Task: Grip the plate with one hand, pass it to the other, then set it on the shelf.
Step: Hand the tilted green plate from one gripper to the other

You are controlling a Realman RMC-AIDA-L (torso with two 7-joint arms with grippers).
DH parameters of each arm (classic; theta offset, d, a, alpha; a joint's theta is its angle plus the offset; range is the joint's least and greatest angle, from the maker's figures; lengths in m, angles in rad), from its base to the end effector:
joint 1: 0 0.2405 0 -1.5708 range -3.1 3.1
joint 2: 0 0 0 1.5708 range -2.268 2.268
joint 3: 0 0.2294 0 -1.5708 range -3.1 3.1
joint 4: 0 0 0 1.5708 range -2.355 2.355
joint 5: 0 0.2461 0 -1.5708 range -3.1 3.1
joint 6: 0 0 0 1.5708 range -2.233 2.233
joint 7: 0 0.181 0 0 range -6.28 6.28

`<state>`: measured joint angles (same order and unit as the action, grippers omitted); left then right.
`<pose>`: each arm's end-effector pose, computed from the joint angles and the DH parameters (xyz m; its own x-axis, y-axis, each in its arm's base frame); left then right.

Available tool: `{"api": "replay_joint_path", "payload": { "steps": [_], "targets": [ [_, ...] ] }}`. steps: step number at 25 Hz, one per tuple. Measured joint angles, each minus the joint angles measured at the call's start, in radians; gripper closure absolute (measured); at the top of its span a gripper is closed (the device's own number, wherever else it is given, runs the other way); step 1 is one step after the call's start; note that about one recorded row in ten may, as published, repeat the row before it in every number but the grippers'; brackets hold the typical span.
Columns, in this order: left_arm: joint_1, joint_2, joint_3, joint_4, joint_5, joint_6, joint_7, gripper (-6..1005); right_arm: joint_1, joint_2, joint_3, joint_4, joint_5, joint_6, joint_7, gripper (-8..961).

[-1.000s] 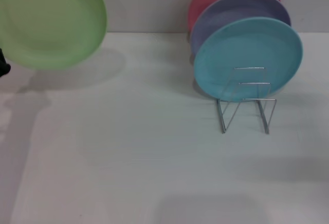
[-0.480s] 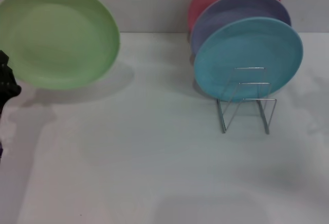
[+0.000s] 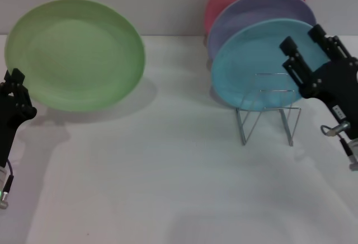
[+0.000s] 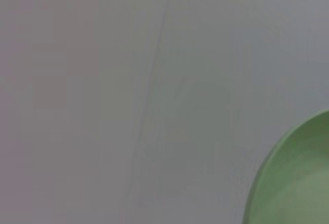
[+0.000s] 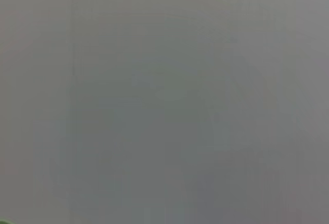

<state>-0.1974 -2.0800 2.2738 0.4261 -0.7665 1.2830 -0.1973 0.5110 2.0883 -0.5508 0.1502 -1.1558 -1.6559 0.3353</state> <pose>-0.3041 0.3244 -0.0317 0.5251 -0.1413 0.8393 0.8254 -0.1556 -0.5426 0.2532 0.3256 -0.0386 0.4968 0.2360 -0.8351 -0.6645 -0.5155 -0.5410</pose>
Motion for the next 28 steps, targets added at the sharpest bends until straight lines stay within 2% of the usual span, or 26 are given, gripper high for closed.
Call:
{"api": "replay_joint_path", "payload": {
  "steps": [10, 14, 19, 22, 23, 24, 28],
  "targets": [
    [-0.004, 0.0, 0.075, 0.001, -0.006, 0.019, -0.002, 943, 0.032, 0.004, 0.016, 0.087, -0.074, 0.02, -0.003, 303],
    [-0.01, 0.0, 0.08, 0.011, -0.017, 0.003, 0.016, 942, 0.033, 0.004, 0.016, 0.104, -0.115, 0.027, -0.027, 303],
    [-0.009, 0.0, 0.147, 0.06, -0.114, -0.023, 0.112, 941, 0.053, 0.004, 0.019, 0.155, -0.134, 0.056, -0.078, 303],
    [0.001, 0.0, 0.242, 0.122, -0.222, -0.027, 0.246, 940, 0.068, 0.004, 0.116, 0.163, -0.218, 0.146, -0.079, 303],
    [0.001, 0.0, 0.242, 0.122, -0.222, -0.027, 0.246, 940, 0.068, 0.004, 0.116, 0.163, -0.218, 0.146, -0.079, 302],
    [0.001, 0.0, 0.263, 0.136, -0.252, -0.03, 0.284, 940, 0.069, 0.004, 0.185, 0.163, -0.281, 0.196, -0.077, 302],
    [0.001, 0.0, 0.324, 0.188, -0.347, -0.036, 0.435, 939, 0.073, 0.004, 0.262, 0.163, -0.366, 0.247, -0.077, 302]
  ]
}}
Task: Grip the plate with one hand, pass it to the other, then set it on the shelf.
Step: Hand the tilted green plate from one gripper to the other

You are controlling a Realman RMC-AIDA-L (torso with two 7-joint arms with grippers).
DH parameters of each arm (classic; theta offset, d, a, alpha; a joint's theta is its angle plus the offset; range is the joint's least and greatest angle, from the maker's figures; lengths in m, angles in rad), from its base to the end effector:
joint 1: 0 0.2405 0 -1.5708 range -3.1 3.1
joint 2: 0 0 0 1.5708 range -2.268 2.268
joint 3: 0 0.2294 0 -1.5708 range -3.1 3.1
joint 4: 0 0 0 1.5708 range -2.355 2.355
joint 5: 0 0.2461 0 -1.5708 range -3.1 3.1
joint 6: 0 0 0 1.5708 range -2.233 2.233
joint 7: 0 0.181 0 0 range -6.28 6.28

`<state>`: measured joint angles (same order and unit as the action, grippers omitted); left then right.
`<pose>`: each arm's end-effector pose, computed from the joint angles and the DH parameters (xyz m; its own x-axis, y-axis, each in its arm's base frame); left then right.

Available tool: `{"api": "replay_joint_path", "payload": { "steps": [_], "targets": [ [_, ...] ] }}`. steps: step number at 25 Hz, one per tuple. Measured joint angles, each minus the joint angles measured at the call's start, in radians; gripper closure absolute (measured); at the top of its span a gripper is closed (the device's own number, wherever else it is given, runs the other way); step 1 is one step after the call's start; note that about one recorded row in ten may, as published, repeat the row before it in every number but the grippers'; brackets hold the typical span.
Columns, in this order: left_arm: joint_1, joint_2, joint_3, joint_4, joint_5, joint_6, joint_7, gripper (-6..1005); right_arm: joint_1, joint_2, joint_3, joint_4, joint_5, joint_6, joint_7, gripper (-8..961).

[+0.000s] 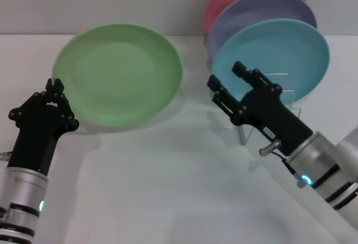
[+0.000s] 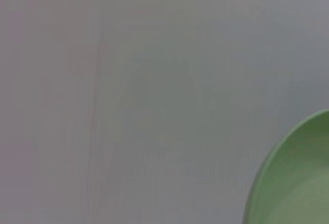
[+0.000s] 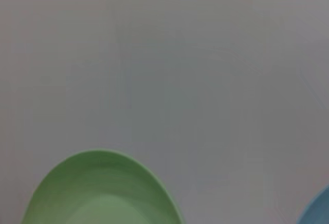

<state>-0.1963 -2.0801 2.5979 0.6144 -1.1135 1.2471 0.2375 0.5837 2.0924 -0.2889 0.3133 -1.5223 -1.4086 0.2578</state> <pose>-0.2630 0.3116 -0.0786 0.6763 -0.1135 0.7278 0.7134 -0.1455 -0.6855 0.2235 0.3264 -0.1134 0.5599 0.0192 -0.8283 -0.6477 -0.6133 -0.4520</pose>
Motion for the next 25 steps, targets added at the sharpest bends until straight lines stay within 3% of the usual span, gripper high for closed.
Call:
{"api": "replay_joint_path", "payload": {
  "steps": [1, 11, 25],
  "targets": [
    [-0.002, 0.0, 0.021, 0.022, -0.046, -0.001, 0.053, 939, 0.007, 0.0, 0.05, 0.002, -0.051, 0.032, 0.0, 302],
    [-0.009, 0.0, 0.036, 0.047, -0.103, -0.011, 0.094, 936, 0.039, 0.0, 0.187, 0.031, -0.192, 0.154, -0.003, 302],
    [0.013, 0.0, 0.04, 0.059, -0.107, -0.004, 0.104, 933, 0.07, 0.0, 0.211, 0.051, -0.203, 0.197, -0.005, 303]
  ]
}}
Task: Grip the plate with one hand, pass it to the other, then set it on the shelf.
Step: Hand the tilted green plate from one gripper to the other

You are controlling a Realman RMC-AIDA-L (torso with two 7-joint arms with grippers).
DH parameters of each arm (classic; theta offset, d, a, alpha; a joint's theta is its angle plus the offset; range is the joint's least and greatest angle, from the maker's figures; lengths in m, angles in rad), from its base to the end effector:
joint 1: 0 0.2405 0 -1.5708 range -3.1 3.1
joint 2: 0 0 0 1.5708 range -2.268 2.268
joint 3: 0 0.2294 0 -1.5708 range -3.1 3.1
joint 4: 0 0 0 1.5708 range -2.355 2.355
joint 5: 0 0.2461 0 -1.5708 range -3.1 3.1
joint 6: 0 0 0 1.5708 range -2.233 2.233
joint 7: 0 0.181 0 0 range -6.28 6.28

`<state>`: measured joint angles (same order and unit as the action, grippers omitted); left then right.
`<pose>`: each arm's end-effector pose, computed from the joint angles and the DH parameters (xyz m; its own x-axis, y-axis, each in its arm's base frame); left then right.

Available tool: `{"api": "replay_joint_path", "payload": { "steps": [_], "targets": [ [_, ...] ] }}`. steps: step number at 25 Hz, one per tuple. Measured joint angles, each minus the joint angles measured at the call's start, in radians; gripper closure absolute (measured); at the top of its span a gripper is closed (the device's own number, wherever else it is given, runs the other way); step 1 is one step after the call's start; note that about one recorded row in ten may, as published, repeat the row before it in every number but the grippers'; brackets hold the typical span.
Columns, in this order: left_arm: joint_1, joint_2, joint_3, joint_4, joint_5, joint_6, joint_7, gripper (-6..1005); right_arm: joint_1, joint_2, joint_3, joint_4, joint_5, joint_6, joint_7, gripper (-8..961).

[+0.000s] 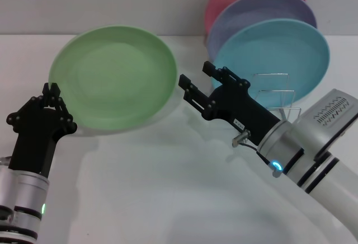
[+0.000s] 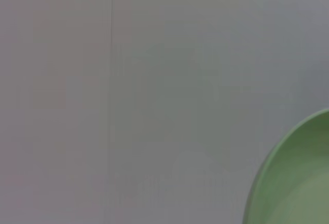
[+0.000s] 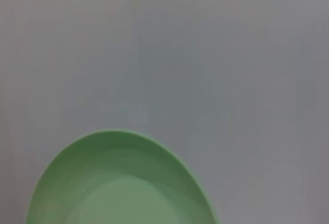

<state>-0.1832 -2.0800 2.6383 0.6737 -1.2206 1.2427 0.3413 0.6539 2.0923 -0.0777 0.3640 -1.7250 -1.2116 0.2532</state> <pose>-0.2615 0.3075 -0.0821 0.6940 -0.0893 0.7144 0.7090 -0.0875 -0.6998 0.1973 0.3484 -0.1410 0.5985 -0.0614 -0.7987 -0.6348 -0.6445 -0.4261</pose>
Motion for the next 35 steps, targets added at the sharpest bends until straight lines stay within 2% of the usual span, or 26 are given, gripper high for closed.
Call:
{"api": "replay_joint_path", "payload": {
  "steps": [8, 11, 16, 35],
  "targets": [
    [-0.009, 0.0, 0.012, 0.027, -0.048, -0.006, 0.061, 931, 0.029, 0.0, 0.03, 0.012, -0.022, 0.062, 0.0, 303],
    [-0.009, 0.0, 0.012, 0.03, -0.05, -0.006, 0.066, 930, 0.032, 0.0, 0.095, 0.028, -0.068, 0.101, -0.039, 303],
    [-0.01, 0.0, 0.012, 0.032, -0.057, -0.006, 0.066, 929, 0.03, 0.0, 0.14, 0.051, -0.089, 0.134, -0.092, 303],
    [-0.012, 0.0, 0.03, 0.054, -0.117, -0.03, 0.109, 924, 0.028, 0.0, 0.155, 0.049, -0.091, 0.169, -0.092, 302]
  ]
}}
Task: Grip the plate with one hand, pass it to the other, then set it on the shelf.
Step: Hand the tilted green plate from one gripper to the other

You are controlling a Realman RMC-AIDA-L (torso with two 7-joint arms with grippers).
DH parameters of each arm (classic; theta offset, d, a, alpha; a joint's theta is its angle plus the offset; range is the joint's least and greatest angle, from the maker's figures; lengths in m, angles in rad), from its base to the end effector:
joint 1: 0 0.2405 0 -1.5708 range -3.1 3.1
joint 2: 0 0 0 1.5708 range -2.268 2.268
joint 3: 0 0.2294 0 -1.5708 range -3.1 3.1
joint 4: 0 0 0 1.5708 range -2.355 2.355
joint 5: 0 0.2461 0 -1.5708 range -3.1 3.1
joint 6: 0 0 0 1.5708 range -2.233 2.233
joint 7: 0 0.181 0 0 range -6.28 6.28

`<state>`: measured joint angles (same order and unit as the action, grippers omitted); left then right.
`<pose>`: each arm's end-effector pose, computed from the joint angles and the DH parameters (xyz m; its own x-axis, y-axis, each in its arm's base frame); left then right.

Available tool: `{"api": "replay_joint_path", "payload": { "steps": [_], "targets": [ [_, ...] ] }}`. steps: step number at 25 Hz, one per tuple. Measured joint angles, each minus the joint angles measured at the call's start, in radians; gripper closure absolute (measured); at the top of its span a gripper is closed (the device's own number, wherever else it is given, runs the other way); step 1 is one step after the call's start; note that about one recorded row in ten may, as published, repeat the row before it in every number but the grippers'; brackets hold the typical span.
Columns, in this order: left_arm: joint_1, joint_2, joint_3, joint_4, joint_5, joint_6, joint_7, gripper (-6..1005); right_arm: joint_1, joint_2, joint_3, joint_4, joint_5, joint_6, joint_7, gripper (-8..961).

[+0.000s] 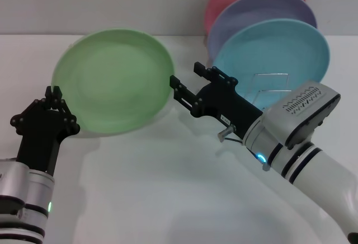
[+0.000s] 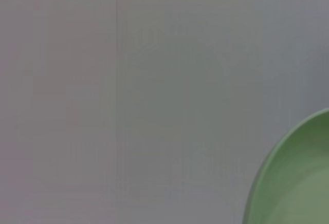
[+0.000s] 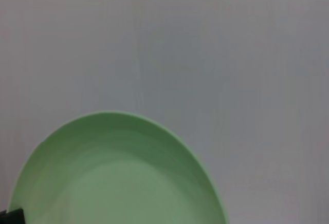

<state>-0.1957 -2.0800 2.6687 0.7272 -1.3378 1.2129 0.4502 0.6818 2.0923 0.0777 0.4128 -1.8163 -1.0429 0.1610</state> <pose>-0.2587 0.3101 -0.0884 0.7152 -0.0426 0.6976 0.6963 -0.0438 -0.7165 0.1875 0.3639 -0.1569 0.6659 -0.0915 -0.7404 -0.6174 -0.6247 -0.4781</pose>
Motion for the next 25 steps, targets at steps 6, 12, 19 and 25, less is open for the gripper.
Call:
{"api": "replay_joint_path", "payload": {
  "steps": [6, 12, 19, 25],
  "targets": [
    [-0.001, 0.0, 0.027, 0.007, -0.034, -0.001, 0.01, 923, -0.007, 0.0, -0.004, -0.004, -0.001, -0.001, -0.005, 302],
    [-0.003, 0.0, 0.035, 0.007, -0.04, -0.004, 0.009, 921, -0.011, 0.0, -0.001, -0.005, -0.024, -0.001, -0.008, 303],
    [-0.003, 0.0, 0.035, 0.008, -0.046, -0.004, 0.01, 919, -0.016, 0.0, 0.002, -0.005, -0.025, 0.0, -0.009, 303],
    [-0.006, 0.0, 0.035, 0.013, -0.057, -0.004, 0.03, 918, -0.016, 0.0, 0.004, -0.006, -0.022, 0.0, -0.009, 303]
  ]
}}
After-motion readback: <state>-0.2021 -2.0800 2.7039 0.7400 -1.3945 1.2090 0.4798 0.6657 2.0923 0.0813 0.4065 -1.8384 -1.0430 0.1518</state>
